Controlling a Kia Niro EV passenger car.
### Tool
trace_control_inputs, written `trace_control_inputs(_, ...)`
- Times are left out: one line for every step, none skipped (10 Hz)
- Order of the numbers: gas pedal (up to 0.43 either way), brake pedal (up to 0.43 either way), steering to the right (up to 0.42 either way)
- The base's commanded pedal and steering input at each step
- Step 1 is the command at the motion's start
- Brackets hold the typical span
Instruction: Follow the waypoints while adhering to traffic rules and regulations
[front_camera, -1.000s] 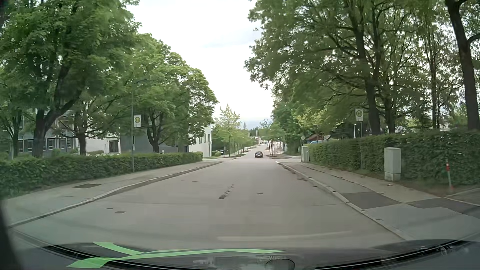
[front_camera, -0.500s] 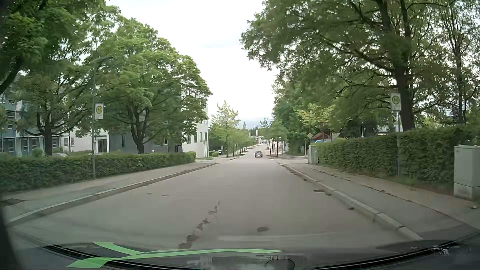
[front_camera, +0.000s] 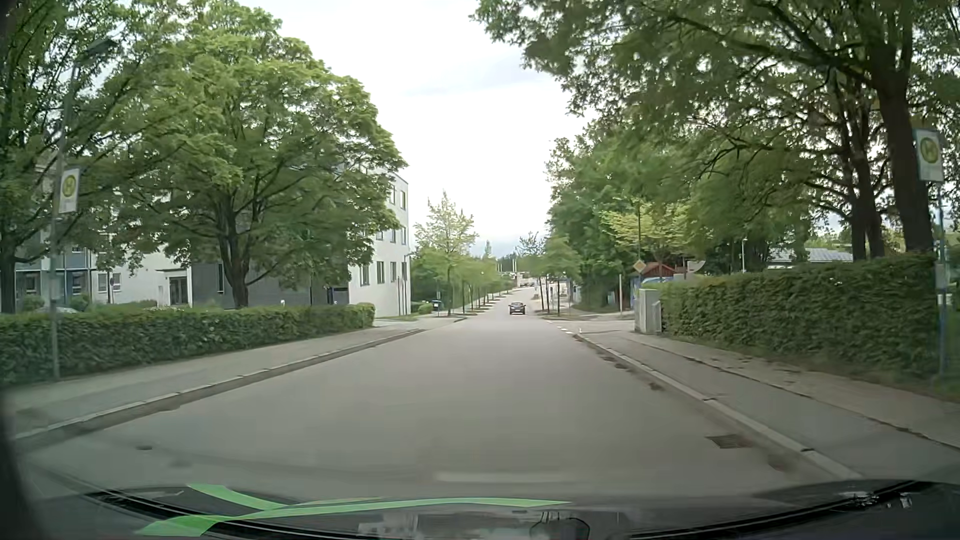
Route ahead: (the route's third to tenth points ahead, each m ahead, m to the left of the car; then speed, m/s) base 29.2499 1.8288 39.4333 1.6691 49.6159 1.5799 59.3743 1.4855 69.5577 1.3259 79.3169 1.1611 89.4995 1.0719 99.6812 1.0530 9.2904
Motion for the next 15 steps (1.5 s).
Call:
trace_control_inputs(0.020,0.000,-0.003)
trace_control_inputs(0.020,0.000,-0.002)
trace_control_inputs(0.020,0.000,-0.002)
trace_control_inputs(0.020,0.000,-0.002)
trace_control_inputs(0.020,0.000,-0.002)
trace_control_inputs(0.020,0.000,-0.002)
trace_control_inputs(0.020,0.000,-0.002)
trace_control_inputs(0.008,0.000,-0.003)
trace_control_inputs(0.008,0.000,-0.002)
trace_control_inputs(0.008,0.000,-0.002)
trace_control_inputs(0.008,0.000,-0.002)
trace_control_inputs(0.008,0.000,-0.003)
trace_control_inputs(0.008,0.000,-0.002)
trace_control_inputs(0.008,0.000,-0.002)
trace_control_inputs(0.008,0.000,-0.003)
